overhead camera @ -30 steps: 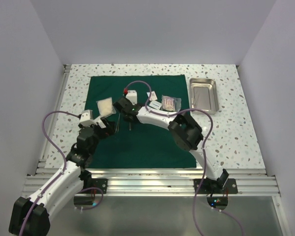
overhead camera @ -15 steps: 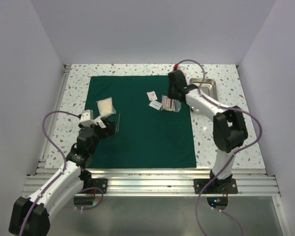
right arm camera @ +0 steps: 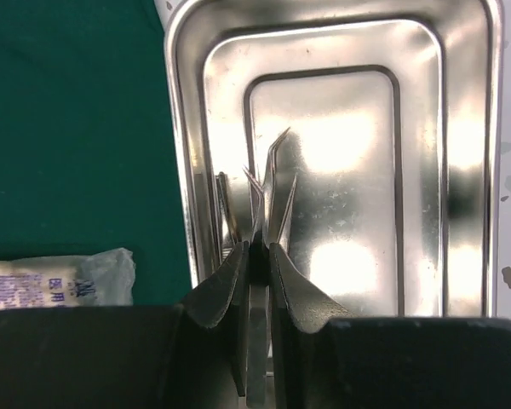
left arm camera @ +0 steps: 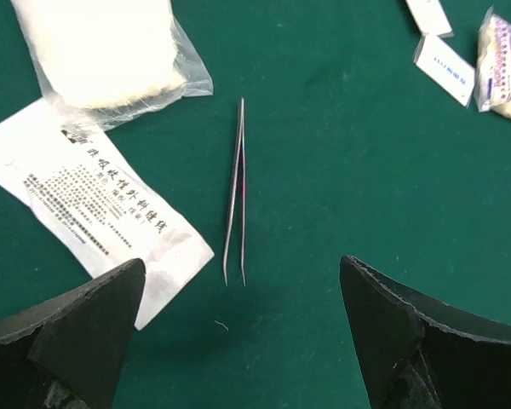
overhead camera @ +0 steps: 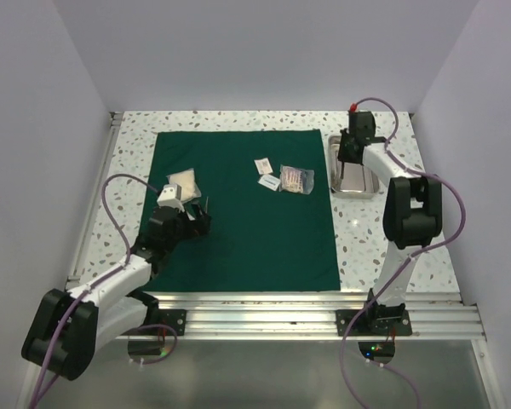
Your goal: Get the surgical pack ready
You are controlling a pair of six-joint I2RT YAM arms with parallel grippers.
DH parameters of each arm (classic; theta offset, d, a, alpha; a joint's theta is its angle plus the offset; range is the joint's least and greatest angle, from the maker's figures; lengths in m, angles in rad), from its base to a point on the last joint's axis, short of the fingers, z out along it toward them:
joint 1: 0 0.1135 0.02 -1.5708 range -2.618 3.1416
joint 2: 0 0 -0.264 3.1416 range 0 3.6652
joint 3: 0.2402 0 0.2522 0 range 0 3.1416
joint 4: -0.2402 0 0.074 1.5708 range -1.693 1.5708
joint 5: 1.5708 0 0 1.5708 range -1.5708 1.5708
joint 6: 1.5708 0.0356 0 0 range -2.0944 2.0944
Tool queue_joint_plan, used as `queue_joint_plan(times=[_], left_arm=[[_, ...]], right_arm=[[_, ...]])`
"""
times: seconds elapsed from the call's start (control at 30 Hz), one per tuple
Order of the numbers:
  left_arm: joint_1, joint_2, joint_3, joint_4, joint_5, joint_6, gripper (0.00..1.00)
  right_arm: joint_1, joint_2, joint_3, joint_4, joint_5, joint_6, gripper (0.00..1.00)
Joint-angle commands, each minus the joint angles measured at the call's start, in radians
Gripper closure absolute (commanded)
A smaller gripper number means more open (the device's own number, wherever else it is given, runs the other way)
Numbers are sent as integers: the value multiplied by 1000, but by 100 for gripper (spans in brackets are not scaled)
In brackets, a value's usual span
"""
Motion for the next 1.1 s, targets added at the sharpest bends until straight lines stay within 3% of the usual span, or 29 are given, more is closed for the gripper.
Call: queue_joint_plan(times=[0.0, 0.17, 0.4, 0.53, 0.67, 0.9, 0.93, 1.0, 1.07], left_arm=[[-7, 59, 71, 56, 30, 29, 0], [-7, 168, 135, 34, 19, 32, 0], [-7, 329, 218, 14, 62, 48, 3], [-7, 382, 262, 0, 79, 58, 7], [-8, 434, 295, -17, 83, 63, 12], [-10, 570, 374, -70, 77, 72, 37], [-10, 582, 396, -82, 65, 75, 48], [-13, 604, 407, -106, 51, 80, 62], [-13, 609, 408, -109, 37, 83, 70]], right_arm=[[5, 52, 61, -14, -23, -71, 86], [5, 103, 73, -23, 31, -74, 83], [7, 124, 58, -5, 51, -51, 72], [8, 88, 32, 15, 51, -26, 60], [16, -42, -43, 72, 9, 23, 56], [145, -195, -131, 109, 25, 47, 55], [157, -205, -132, 106, 25, 50, 55], [188, -225, -132, 106, 6, 57, 55], [205, -235, -137, 104, -14, 66, 55]])
